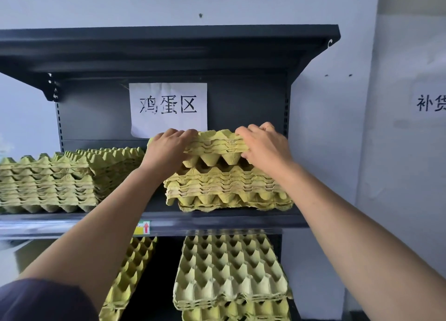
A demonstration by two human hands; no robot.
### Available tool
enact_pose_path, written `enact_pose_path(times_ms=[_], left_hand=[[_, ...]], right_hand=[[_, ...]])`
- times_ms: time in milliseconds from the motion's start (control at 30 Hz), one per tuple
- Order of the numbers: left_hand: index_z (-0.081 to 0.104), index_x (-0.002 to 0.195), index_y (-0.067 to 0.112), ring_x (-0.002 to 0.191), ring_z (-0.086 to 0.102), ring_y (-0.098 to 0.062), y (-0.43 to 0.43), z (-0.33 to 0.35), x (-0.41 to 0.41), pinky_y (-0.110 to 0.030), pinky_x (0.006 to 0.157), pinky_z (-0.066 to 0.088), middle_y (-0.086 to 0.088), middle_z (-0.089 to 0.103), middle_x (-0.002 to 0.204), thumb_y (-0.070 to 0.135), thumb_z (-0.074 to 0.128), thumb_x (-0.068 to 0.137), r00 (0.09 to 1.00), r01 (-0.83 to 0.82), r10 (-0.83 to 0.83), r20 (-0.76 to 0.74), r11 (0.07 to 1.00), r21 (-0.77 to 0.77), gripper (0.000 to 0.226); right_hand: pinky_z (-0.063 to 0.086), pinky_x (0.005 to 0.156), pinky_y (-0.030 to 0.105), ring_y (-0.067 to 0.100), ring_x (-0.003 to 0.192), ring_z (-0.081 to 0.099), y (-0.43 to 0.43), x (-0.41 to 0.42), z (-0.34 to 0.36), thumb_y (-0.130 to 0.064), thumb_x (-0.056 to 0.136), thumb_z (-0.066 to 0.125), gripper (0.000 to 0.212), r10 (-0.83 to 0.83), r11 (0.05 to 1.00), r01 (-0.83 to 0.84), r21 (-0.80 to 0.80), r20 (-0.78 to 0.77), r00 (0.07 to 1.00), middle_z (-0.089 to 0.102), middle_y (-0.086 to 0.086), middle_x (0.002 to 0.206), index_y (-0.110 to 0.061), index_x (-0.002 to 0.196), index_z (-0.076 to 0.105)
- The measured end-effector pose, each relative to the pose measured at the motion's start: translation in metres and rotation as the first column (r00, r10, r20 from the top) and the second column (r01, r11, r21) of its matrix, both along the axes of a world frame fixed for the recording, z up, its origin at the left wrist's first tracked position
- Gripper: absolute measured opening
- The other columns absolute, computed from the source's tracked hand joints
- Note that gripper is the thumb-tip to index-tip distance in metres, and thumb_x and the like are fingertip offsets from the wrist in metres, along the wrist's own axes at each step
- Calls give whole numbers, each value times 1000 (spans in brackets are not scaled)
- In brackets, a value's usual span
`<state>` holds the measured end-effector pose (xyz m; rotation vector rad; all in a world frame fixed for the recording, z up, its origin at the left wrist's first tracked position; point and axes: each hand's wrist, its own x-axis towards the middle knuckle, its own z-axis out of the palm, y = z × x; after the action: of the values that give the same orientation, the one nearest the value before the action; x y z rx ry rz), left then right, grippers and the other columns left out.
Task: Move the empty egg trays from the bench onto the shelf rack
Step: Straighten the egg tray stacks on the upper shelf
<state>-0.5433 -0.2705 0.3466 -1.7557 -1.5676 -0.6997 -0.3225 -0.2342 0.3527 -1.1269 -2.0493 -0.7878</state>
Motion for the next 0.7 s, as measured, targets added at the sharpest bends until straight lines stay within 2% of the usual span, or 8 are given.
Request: enact_pose_path(times_ms=[167,267,333,400,467,533,600,700], left_hand=[[32,142,20,119,42,-23,8,-2,20,-36,91,38,1,52,133,25,62,88,997,49,-48,-53,998,30,62],[29,143,22,126,38,-24,16,-14,25,-37,95,36,1,49,137,28,59,90,997,54,-54,-48,999,-1,62],[26,145,23,126,36,-23,20,-24,23,-35,94,36,1,50,135,30,54,92,996,87,-87,-12,995,-48,61],[23,147,23,126,35,-24,22,-30,21,-36,95,35,0,50,135,36,51,93,990,139,-138,25,987,-81,62],[18,148,22,129,31,-24,21,-33,21,-37,99,32,0,46,138,48,49,90,991,134,-134,12,984,-121,71],[10,149,22,134,24,-24,20,-35,23,-38,104,27,0,40,142,56,51,85,995,95,-97,-7,984,-153,83],[2,149,21,139,17,-25,19,-40,26,-40,109,19,0,33,147,59,55,81,998,58,-62,-21,981,-184,94],[-11,148,17,142,9,-26,18,-48,31,-41,113,12,-3,27,148,61,55,80,997,-14,-3,-83,980,-196,105]], right_hand=[[47,79,37,24,116,44,7,23,2,-28,84,68,47,-17,1000,17,3,-52,999,60,-6,122,-28,127,49],[46,85,38,23,122,40,15,34,-10,-33,84,66,49,14,995,-17,-96,-33,999,57,-7,128,-30,129,48],[39,97,41,24,130,34,20,38,-17,-40,89,59,50,36,981,-42,-191,-34,999,52,-7,136,-32,135,43],[25,110,51,26,137,25,23,37,-21,-53,91,46,54,8,970,-15,-244,-32,999,44,-5,145,-34,140,36],[9,113,62,27,142,17,22,31,-25,-66,87,40,66,-66,964,66,-258,11,998,36,-4,149,-33,143,28],[0,108,66,29,144,10,20,25,-31,-74,79,43,82,-122,965,132,-226,58,991,30,-3,152,-30,145,21],[-3,107,68,31,145,6,20,21,-37,-77,74,48,95,-149,969,163,-188,90,985,24,-1,154,-26,147,14],[5,110,65,31,145,1,22,23,-42,-73,72,56,106,-128,964,148,-219,103,986,19,2,155,-24,149,3]])
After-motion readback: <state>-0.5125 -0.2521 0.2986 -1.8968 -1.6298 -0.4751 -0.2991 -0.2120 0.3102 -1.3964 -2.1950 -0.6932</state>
